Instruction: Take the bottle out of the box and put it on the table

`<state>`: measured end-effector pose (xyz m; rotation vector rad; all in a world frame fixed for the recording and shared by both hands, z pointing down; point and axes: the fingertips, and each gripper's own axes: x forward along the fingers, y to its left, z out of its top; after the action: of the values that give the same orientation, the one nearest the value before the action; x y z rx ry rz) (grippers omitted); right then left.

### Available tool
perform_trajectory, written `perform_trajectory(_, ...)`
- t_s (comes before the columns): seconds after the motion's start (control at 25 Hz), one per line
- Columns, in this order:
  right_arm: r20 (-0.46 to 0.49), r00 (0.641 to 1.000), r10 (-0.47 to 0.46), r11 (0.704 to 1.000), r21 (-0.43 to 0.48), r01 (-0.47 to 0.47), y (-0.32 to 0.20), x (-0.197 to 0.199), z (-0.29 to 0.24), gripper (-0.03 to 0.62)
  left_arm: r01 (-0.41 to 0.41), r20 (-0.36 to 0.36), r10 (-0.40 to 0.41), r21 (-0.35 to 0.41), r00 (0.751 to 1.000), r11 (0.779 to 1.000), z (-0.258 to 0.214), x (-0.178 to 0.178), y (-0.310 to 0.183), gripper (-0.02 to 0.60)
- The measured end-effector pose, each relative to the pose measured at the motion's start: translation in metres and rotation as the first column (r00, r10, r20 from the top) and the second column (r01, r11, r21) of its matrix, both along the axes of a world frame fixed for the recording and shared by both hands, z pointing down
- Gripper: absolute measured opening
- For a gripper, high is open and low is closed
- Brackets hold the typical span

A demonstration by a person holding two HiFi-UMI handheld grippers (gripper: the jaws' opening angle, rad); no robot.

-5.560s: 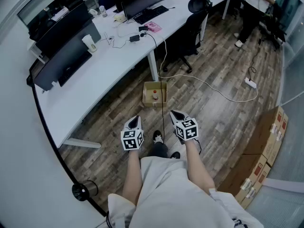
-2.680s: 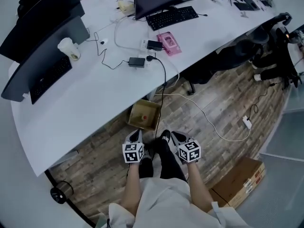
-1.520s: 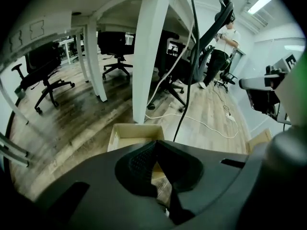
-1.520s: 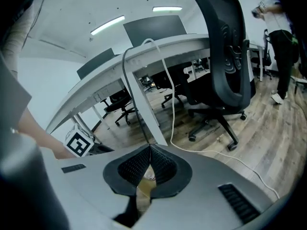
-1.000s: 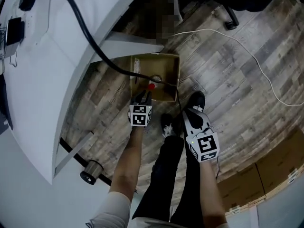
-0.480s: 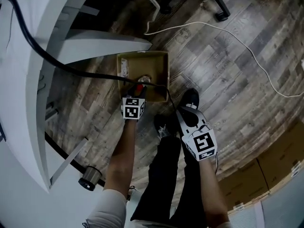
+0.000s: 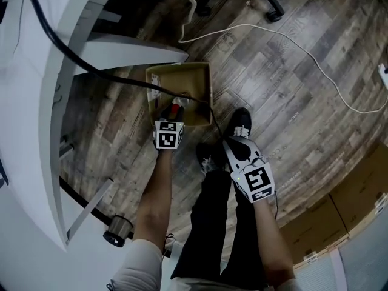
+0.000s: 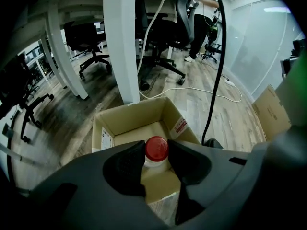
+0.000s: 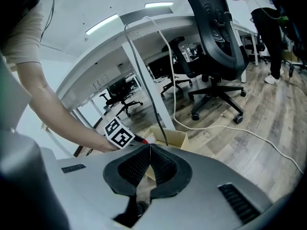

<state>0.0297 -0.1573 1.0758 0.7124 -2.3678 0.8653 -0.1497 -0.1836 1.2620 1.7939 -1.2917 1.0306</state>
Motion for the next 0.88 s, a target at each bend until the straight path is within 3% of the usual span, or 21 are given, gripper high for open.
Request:
perform_trajectory(0.32,0.004,0.998,0.059,0.998,0.03,-0.059,-0.004,-0.004,-0.061,0.04,-0.065,-0.023,0.068,0.097,0.997,0.993,-0.118,0.013,-0.004,0.16)
perform_trajectory(0.56,0.015,0.991,0.131,0.991,0.016,-0.132,-0.01,-0.012,-0.133,0.04,-0.163,0.009,0.164,0.139,0.986,0.977,-0.224,0.017,0.0,0.16)
perform_trajectory(0.88,0.045,0.988,0.15,0.987,0.057,-0.153,-0.019,-0.037,-0.271,0.04,-0.077,-0.078,0.098,0.235,0.992,0.969,-0.402,0.011,-0.003,0.16)
